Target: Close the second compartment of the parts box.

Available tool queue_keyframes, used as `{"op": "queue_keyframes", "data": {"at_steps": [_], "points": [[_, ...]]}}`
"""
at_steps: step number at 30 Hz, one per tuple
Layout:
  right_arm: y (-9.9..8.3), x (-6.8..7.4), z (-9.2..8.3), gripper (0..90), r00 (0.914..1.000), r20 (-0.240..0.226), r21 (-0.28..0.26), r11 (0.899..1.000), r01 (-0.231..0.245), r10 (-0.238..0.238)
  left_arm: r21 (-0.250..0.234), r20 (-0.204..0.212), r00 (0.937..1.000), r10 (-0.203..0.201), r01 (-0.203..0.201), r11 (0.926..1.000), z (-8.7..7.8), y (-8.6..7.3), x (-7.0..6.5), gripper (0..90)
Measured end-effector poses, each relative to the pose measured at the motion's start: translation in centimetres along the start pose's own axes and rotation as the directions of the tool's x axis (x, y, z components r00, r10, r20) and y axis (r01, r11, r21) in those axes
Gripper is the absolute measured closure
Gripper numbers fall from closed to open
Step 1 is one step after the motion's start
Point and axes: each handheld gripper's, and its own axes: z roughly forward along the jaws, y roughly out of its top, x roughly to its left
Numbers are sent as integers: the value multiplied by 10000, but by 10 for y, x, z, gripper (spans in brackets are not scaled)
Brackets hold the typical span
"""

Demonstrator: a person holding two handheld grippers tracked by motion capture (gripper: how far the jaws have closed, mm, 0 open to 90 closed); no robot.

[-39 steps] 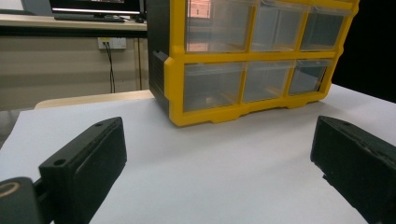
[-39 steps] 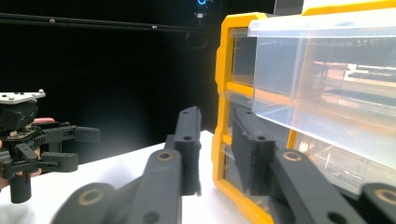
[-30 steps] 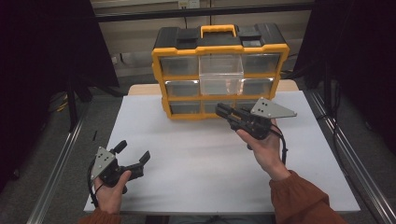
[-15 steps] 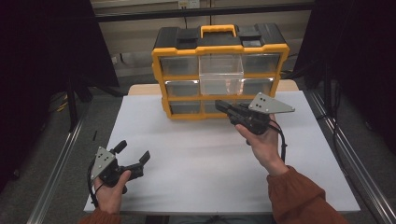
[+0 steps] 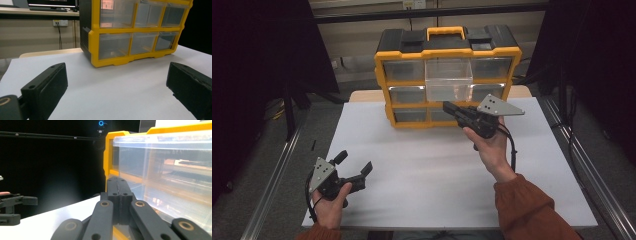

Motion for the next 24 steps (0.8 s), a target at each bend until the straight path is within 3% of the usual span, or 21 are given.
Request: {"op": "queue_keyframes", "data": {"at_steps": [24], "points": [[-8,-19,14,900,9978,635,80,9998,-183,177,-4,153,9999,-9,9,10000,0,0,0,37]]}}
